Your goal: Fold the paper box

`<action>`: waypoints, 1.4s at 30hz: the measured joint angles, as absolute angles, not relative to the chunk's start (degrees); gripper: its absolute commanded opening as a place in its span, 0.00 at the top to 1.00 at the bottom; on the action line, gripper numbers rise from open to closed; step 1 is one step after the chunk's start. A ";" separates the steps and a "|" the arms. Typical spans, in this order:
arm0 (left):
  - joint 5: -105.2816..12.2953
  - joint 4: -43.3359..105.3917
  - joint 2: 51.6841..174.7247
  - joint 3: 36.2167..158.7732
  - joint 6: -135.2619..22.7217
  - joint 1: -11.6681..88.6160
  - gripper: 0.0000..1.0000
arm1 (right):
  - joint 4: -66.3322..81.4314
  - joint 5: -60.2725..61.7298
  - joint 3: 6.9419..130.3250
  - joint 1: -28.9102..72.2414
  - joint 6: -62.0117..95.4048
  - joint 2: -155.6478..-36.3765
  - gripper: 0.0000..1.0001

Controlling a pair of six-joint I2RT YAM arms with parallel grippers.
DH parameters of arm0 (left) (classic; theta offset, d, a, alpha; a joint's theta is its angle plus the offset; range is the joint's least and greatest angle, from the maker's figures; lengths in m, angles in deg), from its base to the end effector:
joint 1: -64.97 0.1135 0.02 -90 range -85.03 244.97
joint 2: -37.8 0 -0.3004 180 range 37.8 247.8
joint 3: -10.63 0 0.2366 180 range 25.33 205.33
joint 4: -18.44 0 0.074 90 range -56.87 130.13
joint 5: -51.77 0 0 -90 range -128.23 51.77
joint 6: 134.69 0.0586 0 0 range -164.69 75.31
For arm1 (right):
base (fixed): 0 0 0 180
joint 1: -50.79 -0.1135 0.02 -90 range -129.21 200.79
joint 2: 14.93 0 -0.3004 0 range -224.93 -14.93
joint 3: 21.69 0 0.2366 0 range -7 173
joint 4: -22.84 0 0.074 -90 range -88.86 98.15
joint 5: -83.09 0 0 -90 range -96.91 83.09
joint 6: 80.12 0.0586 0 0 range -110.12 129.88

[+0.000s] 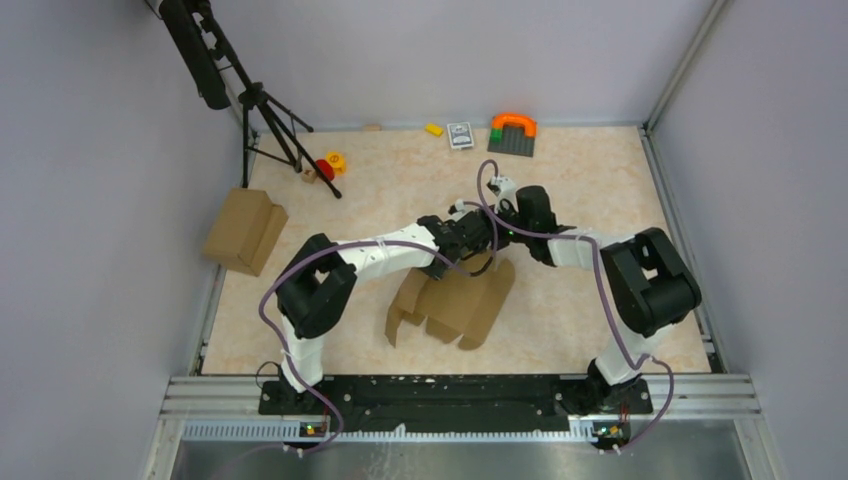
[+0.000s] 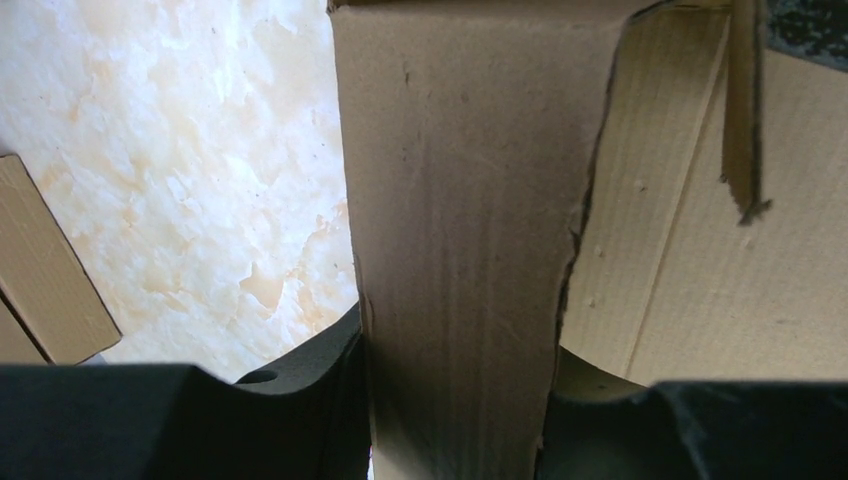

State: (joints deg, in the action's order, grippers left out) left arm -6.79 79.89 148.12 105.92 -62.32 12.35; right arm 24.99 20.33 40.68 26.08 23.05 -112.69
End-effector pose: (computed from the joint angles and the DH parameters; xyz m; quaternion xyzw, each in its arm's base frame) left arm 0.2561 -0.2848 0.2133 0.2569 0.9213 0.1549 0.2475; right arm 0.3148 0.1744 0.2050 -0.1973 0.8395 0.3459 0.3697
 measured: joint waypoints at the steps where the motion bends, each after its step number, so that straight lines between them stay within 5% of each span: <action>1: -6.99 79.89 148.12 105.92 -62.14 12.44 0.60 | 25.88 20.77 40.68 26.26 22.72 -113.17 0.34; 42: -8.91 86.36 147.29 105.92 -61.64 13.58 0.61 | 39.52 36.05 41.99 25.47 26.57 -122.48 0.40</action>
State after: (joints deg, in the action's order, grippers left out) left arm -8.91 86.36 147.29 105.92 -61.64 13.58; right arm 39.52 36.05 41.99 25.47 26.57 -122.48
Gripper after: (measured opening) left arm 0.395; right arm 0.599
